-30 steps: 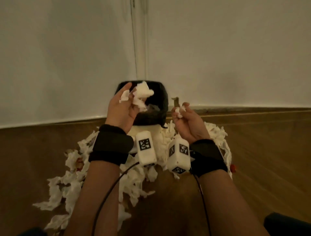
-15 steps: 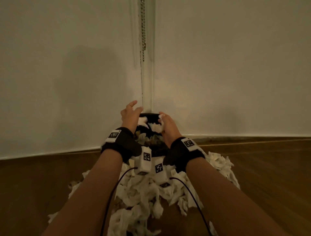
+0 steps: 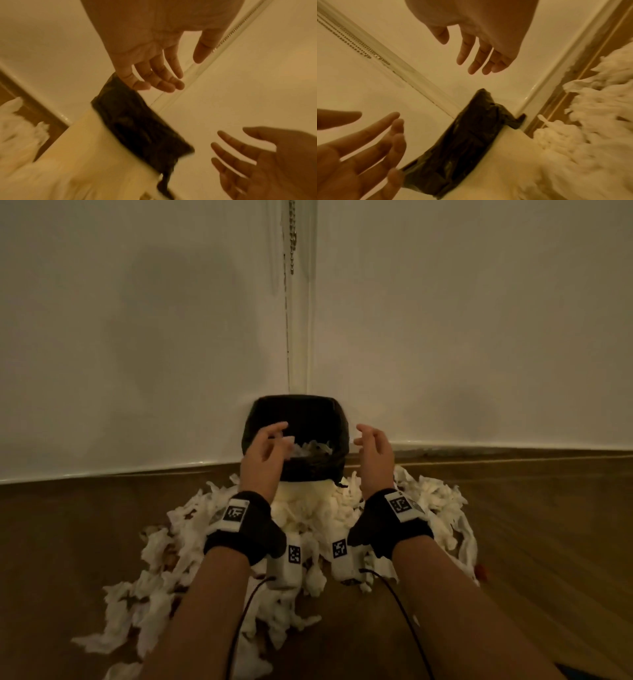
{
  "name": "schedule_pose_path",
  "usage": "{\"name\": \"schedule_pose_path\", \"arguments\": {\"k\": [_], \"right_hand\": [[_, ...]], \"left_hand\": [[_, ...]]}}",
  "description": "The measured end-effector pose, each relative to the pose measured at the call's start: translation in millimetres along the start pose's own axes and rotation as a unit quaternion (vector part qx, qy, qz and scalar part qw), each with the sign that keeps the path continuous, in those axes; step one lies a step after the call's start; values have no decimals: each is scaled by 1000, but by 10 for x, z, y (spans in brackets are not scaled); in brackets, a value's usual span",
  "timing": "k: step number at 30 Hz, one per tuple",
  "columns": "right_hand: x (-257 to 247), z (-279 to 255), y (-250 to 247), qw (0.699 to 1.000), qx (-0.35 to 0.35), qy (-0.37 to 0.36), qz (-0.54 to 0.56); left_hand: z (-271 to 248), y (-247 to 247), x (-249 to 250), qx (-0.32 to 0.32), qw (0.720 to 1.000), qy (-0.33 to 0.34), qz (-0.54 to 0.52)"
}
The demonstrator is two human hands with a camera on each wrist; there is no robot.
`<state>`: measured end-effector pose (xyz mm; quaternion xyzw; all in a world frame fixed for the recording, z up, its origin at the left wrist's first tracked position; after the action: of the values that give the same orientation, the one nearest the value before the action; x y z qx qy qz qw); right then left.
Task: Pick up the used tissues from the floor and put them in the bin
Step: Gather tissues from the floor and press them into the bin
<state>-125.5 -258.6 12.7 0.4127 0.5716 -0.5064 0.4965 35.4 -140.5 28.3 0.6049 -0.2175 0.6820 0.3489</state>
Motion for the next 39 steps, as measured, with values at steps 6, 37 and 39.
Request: {"name": "schedule_pose_path", "arguments": {"k": [6,37,39], "right_hand": [[738,-279,-273,992,58,36,-106],[2146,-1109,-389,790,-229,0,-569],[2113,-1077,-460,818,-186,56,-541]], "left_hand": [[-557,219,-599,-62,990,-76,97],[-1795,414,-1873,-210,787,-38,579],[-1772,365,-1887,-214,780,-40,587]]}}
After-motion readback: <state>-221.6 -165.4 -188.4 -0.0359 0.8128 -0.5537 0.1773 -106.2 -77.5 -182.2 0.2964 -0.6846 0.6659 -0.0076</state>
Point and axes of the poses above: each hand's wrist, its own z-axis towards the middle knuckle, its own y-axis out of the palm, x = y × z, the point moved 6 cm from there along z, towards the middle knuckle, and after that the axes turned 13 degrees about -z, right-handed, at the moved point
